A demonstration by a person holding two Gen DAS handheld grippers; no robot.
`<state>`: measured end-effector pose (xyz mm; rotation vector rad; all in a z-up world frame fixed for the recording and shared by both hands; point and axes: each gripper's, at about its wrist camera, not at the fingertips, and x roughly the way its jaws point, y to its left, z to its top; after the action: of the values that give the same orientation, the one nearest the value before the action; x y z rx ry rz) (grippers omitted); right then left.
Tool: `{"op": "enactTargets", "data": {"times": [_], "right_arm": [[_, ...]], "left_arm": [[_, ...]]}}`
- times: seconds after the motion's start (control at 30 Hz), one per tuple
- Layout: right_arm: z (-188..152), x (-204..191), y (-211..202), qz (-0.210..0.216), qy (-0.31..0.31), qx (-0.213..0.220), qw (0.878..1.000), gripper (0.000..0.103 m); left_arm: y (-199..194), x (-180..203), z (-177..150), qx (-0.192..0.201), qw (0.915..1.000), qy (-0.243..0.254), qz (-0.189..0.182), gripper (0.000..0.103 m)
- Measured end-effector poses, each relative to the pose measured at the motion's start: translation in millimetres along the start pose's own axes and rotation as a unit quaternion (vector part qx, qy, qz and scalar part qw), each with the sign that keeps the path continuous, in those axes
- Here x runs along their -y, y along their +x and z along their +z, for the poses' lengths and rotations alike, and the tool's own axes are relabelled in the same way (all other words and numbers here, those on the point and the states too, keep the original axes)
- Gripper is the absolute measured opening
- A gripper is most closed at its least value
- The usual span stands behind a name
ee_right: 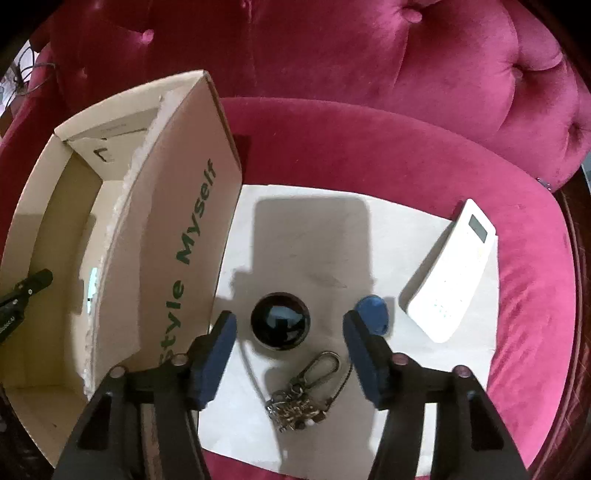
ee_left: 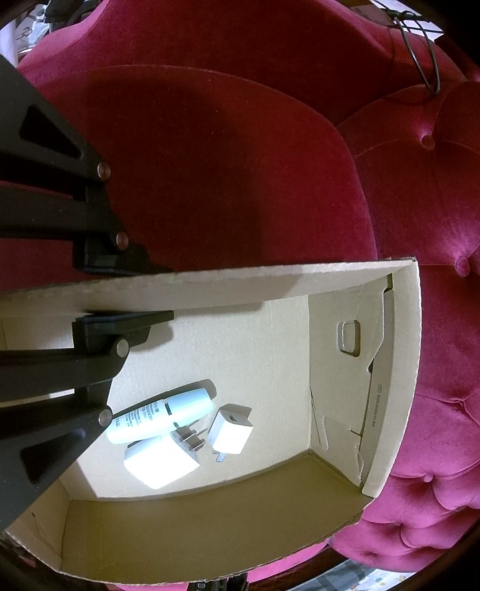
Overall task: Organize rigid objects
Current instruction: 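Grasp the black round cylinder with the right tool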
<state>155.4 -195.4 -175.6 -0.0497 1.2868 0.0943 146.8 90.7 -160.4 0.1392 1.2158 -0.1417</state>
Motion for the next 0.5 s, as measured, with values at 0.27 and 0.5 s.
{"op": "enactTargets", "data": {"times": [0.27,0.5], "right_arm": [[1.8,1.4,14.6,0.011,0.0,-0.008,1.0,0.04],[-1.5,3.9,10.2,0.007,0.001,-0.003,1.0,0.04]], "left_arm": [[0.0,-0.3,0.3,0.0,1.0,0.001,0.0,0.016],[-0.1,0.1,0.4,0.0,1.0,0.001,0.001,0.016]]}}
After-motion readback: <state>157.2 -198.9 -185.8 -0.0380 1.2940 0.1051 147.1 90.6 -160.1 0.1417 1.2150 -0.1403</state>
